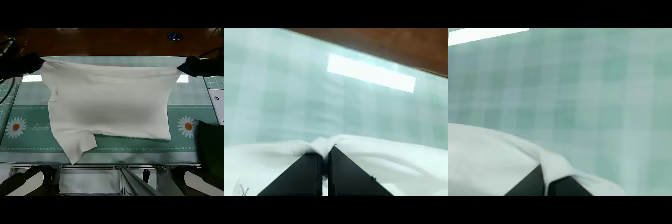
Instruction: Fold the shirts.
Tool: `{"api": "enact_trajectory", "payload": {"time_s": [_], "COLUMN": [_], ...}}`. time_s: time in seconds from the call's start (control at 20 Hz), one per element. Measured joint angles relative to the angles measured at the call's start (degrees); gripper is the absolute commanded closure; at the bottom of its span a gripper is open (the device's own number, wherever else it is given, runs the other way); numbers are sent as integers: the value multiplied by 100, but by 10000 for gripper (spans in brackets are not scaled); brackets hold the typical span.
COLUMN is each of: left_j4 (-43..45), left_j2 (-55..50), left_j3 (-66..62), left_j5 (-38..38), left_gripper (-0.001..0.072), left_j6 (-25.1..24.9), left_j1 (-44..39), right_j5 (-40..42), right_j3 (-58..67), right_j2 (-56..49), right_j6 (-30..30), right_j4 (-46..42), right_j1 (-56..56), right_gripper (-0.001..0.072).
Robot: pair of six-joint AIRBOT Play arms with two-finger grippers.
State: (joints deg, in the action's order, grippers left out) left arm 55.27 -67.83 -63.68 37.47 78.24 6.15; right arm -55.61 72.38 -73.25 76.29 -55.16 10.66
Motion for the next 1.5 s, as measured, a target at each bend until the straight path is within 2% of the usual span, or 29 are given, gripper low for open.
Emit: {"api": "enact_trajectory", "payload": {"time_s": [0.15, 0.35, 0.65, 0.9, 0.95, 1.0, 1.05, 1.25, 1.5], "left_j4": [-24, -13, 483, 817, 852, 870, 887, 992, 1303], "left_j2": [-1001, -1692, -2011, -2352, -2420, -2468, -2511, -2542, -1853], "left_j3": [-570, -1102, -1241, -918, -883, -861, -848, -1064, -907], "left_j5": [-153, 358, 1725, 2282, 2356, 2446, 2474, 3075, 3910], "left_gripper": [685, 685, 685, 684, 647, 414, 212, 201, 201], "left_j6": [133, 195, -369, -479, -474, -472, -417, -229, -170], "left_j1": [-125, -120, 24, 26, 22, 15, 9, 37, 356], "right_j5": [146, -245, -1167, -1519, -1506, -1488, -1456, -1580, -2020], "right_j3": [820, 1631, 1888, 1375, 1239, 1128, 1038, 898, 546], "right_j2": [-1246, -2210, -2498, -2557, -2564, -2570, -2568, -2409, -1497], "right_j6": [142, 219, 28, -20, -15, 15, 44, 203, 439], "right_j4": [13, 11, -133, -549, -581, -627, -647, -691, -1410], "right_j1": [-31, -35, 90, 24, 17, 11, 4, 122, 903], "right_gripper": [689, 688, 688, 684, 566, 339, 300, 301, 301]}}
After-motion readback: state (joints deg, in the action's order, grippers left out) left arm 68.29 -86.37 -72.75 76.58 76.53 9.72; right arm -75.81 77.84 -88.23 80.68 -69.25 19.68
